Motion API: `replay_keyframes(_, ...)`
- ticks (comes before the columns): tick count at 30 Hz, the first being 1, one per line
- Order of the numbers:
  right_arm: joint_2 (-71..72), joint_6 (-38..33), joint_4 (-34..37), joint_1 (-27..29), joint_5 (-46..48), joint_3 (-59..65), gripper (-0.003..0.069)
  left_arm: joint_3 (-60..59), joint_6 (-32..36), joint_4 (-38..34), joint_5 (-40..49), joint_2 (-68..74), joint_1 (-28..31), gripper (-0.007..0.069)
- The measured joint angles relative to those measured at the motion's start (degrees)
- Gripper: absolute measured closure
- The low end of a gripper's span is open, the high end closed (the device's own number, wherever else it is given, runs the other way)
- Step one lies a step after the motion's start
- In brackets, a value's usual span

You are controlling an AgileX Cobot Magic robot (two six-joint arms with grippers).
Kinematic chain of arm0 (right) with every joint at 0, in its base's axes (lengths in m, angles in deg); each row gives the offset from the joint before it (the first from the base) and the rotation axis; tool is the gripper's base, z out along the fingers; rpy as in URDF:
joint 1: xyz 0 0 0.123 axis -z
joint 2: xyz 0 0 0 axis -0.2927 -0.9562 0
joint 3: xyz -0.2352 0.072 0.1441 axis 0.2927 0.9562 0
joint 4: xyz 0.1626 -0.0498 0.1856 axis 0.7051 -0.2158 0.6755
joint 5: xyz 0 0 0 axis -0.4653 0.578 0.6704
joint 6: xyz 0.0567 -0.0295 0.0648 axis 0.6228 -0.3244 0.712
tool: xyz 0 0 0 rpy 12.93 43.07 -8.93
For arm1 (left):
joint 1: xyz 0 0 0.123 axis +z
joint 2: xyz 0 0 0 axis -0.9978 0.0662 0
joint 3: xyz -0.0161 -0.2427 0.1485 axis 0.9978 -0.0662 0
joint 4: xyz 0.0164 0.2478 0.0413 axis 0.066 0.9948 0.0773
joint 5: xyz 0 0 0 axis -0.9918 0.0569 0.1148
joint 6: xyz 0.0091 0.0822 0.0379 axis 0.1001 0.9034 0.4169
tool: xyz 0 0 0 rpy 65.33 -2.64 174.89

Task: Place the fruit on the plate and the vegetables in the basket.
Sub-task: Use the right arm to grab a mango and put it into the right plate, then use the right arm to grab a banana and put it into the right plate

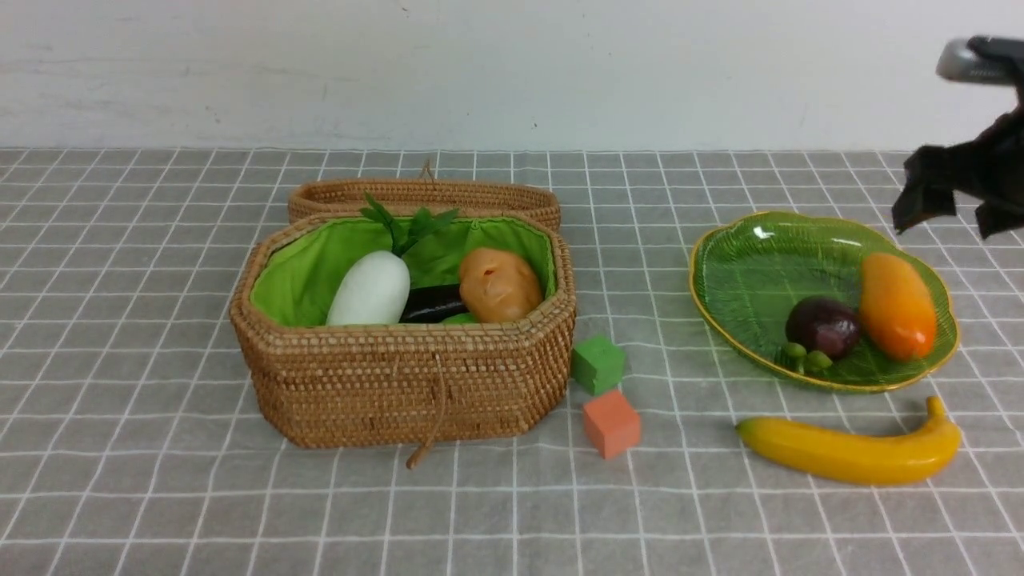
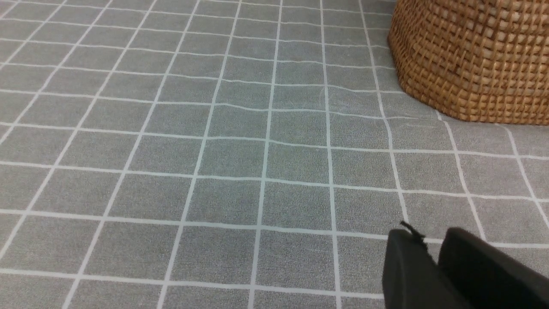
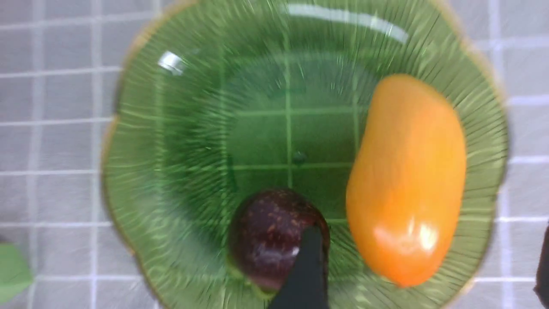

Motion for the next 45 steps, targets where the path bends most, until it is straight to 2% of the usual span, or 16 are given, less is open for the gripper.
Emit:
replay_keyframes(2,2.2,-4.3,0.0,-1.0,0.1,1.9,0.005,0.0,0.0,0.0,0.0,0.0,0.0,0.0504)
replay_keyframes(4,5.2,-16.9,-0.3,-4.5,1.6,7.4,0.0076,0.0,0.0,0.0,0.0,0.0,0.0,0.0501)
replay_keyframes(7,5.5,-31.0,-1.7,-8.1,3.4,15.9,0.0088,0.0,0.0,0.0,0.0,0.0,0.0,0.0501)
replay_keyframes(11,4.9,-41.0,-2.6,-9.4,0.1,24.4,0.009,0.0,0.0,0.0,0.0,0.0,0.0,0.0501)
replay_keyframes(19,-0.6,-44.0,-2.6,-9.6,-11.8,29.5,0.0119,0.0,0.0,0.0,0.0,0.0,0.0,0.0494)
replay_keyframes(20,-1.9,-44.0,-2.6,-9.6,-12.3,29.5,0.0142,0.0,0.0,0.0,0.0,0.0,0.0,0.0494)
replay_keyframes(23,-4.1,-44.1,-1.5,-9.6,-8.8,28.3,0.0331,0.0,0.0,0.0,0.0,0.0,0.0,0.0494)
replay_keyframes(24,-4.2,-44.3,-0.5,-9.6,-6.9,27.6,0.0369,0.0,0.0,0.0,0.0,0.0,0.0,0.0493)
replay_keyframes(28,-3.2,-49.7,7.6,-10.8,1.7,24.8,0.0351,0.0,0.0,0.0,0.0,0.0,0.0,0.049)
replay_keyframes(31,0.4,-54.0,22.0,-14.9,7.2,19.9,0.0351,0.0,0.0,0.0,0.0,0.0,0.0,0.049)
replay_keyframes(35,1.4,-45.6,34.1,-16.6,2.3,12.7,0.0351,0.0,0.0,0.0,0.0,0.0,0.0,0.049)
replay_keyframes(37,1.2,-39.5,36.1,-16.3,-3.5,10.4,0.0351,0.0,0.0,0.0,0.0,0.0,0.0,0.049)
replay_keyframes(38,0.6,-31.4,38.9,-15.5,-11.1,8.7,0.0351,0.0,0.0,0.0,0.0,0.0,0.0,0.049)
replay_keyframes(39,0.5,-30.4,38.9,-15.4,-12.1,8.6,0.0351,0.0,0.0,0.0,0.0,0.0,0.0,0.049)
replay_keyframes(42,-1.7,-11.3,42.3,-12.7,-28.6,7.7,0.0351,0.0,0.0,0.0,0.0,0.0,0.0,0.049)
replay_keyframes(45,-3.3,-3.4,42.8,-10.9,-32.8,7.7,0.0351,0.0,0.0,0.0,0.0,0.0,0.0,0.049)
